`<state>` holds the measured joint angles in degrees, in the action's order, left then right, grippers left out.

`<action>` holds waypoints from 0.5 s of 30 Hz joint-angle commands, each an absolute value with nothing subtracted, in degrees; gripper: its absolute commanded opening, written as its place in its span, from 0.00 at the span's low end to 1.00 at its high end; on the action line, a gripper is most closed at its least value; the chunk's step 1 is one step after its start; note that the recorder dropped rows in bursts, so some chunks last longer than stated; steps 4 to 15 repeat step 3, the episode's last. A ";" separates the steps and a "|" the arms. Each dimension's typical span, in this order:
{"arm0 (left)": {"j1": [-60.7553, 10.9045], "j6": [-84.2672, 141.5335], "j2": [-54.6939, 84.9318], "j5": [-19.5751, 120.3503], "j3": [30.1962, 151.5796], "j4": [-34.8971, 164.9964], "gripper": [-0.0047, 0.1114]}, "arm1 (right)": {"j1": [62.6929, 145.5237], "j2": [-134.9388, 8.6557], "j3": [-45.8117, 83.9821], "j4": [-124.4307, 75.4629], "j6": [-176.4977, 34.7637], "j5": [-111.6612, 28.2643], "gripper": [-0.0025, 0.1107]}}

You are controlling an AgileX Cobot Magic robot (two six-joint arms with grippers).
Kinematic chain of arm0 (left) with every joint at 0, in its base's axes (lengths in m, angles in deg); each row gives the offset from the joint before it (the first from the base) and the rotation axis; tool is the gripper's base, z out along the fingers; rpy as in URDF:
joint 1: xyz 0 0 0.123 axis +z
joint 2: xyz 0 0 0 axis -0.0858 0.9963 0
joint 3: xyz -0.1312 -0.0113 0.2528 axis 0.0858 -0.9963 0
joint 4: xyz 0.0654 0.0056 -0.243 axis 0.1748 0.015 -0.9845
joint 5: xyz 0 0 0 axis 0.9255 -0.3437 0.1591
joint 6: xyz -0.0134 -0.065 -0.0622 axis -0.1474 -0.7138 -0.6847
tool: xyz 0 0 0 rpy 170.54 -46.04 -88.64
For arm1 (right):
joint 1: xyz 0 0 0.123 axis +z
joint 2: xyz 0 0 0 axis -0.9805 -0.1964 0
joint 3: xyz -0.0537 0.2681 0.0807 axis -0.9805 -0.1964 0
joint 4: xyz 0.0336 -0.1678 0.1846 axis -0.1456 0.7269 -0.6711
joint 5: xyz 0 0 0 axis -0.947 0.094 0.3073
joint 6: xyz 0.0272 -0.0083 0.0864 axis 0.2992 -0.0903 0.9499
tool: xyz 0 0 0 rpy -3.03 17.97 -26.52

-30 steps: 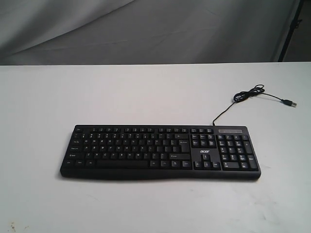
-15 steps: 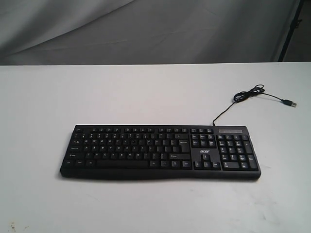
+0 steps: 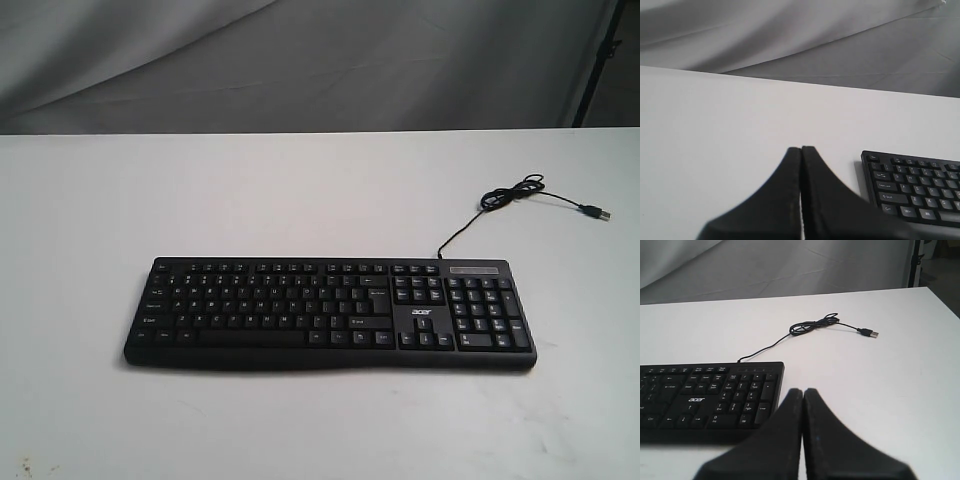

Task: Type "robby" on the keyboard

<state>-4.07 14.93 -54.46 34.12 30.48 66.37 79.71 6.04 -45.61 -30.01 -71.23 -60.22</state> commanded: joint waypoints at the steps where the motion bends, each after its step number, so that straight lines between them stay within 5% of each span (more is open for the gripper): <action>1: -4.27 14.68 -54.69 34.26 30.20 65.83 0.04 | 79.26 6.36 -45.81 -29.63 -71.40 -60.18 0.02; 15: -4.27 14.68 -54.69 34.26 30.20 65.83 0.04 | 79.26 6.36 -45.81 -29.63 -71.40 -60.18 0.02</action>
